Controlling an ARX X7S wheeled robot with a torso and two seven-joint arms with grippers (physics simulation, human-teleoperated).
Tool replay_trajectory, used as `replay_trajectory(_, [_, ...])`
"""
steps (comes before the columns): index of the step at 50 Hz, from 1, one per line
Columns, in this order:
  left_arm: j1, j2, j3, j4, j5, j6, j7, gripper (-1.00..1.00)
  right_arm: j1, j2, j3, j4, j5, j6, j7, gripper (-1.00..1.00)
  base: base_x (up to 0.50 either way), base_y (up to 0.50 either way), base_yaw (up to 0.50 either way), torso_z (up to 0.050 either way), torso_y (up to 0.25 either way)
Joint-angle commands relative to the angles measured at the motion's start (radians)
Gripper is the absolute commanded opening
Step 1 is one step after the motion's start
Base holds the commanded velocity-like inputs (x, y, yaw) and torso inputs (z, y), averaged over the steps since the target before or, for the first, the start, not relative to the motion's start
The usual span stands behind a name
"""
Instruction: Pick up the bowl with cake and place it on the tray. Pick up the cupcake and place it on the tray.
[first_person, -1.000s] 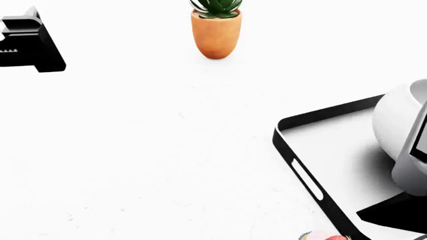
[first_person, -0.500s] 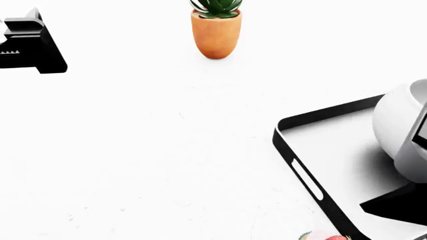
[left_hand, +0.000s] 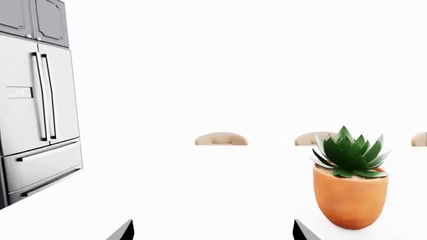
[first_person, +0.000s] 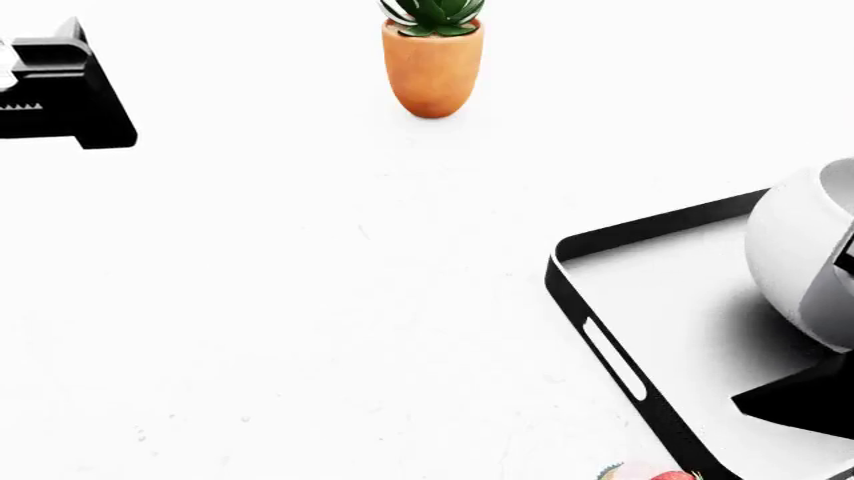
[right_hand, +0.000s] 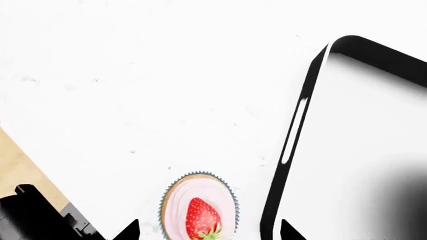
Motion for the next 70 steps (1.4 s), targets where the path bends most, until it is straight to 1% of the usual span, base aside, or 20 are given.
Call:
replay_trajectory(1, [0.003, -0.001, 0.003, 0.004, 0.002, 0.004, 0.002, 1.00, -0.049, 0.019, 0.018, -0.009, -0.045, -0.007, 0.002, 1.00, 0.00, 0.00, 0.00, 0.000, 0.000])
replay_trajectory(20, [0.001, -0.003, 0.007, 0.001, 0.002, 0.008, 0.003, 1.00, -0.183, 0.006, 0.062, -0.080, -0.172, -0.064, -0.092, 1.00, 0.00, 0.00, 0.00, 0.000, 0.000])
replay_trajectory(31, [0.000, -0.004, 0.010, 0.000, 0.006, 0.011, 0.005, 1.00, -0.205, -0.019, 0.067, -0.087, -0.186, -0.077, -0.106, 1.00, 0.00, 0.00, 0.00, 0.000, 0.000])
replay_trajectory(70, [0.004, -0.010, 0.019, 0.008, 0.005, 0.020, 0.002, 1.00, -0.340, 0.019, 0.073, -0.164, -0.304, -0.115, -0.171, 1.00, 0.00, 0.00, 0.00, 0.000, 0.000])
